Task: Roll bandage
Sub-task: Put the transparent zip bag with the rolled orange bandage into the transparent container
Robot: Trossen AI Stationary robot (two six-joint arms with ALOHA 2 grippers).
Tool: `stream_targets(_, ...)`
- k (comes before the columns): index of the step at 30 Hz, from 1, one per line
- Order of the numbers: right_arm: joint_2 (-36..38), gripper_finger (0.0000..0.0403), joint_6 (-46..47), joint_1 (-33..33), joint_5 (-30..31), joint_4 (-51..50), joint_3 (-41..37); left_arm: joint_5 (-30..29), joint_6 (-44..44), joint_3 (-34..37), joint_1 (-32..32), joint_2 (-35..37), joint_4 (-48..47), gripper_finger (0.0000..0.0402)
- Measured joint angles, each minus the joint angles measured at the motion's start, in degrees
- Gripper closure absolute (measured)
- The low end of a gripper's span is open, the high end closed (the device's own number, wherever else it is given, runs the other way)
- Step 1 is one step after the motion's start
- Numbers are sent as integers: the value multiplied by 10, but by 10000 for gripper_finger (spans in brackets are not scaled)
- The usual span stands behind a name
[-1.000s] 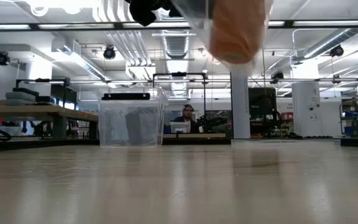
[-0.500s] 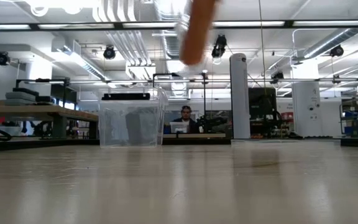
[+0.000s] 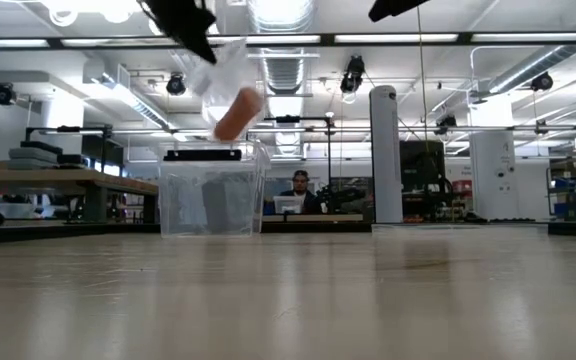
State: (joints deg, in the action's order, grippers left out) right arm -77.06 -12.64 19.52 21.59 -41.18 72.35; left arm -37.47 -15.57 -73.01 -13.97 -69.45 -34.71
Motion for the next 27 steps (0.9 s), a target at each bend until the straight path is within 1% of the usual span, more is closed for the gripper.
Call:
stream_targets(3, 2, 204, 1, -22, 0, 28, -5, 61, -1, 3, -85, -21, -1, 401)
stream_targets(5, 5, 204, 11, -35, 1, 29, -9, 81, -9, 5, -131, -42, -10, 402)
stream_targets(7, 6, 204, 18, -47, 1, 31, -10, 90, -14, 5, -163, -68, -24, 402)
stream_targets(9, 8, 204, 25, -56, 1, 29, -14, 112, -15, 5, -181, -93, -28, 401)
stream_targets(11, 8, 204, 25, -63, 0, 31, -17, 131, -14, 6, -188, -120, -29, 401)
stream_targets(14, 7, 204, 21, -72, 0, 39, -25, 131, -14, 6, -189, -163, -20, 401)
stream_targets(18, 7, 204, 11, -81, 0, 80, -39, 129, -25, 6, -191, -217, 5, 401)
stream_targets(20, 7, 204, 10, -82, -1, 96, -47, 117, -30, 7, -194, -241, 13, 401)
stream_targets(23, 7, 204, 13, -85, -1, 107, -60, 95, -30, 7, -203, -262, 33, 396)
stream_targets(27, 7, 204, 50, -97, 0, 113, -76, 93, -30, 3, -215, -271, 35, 371)
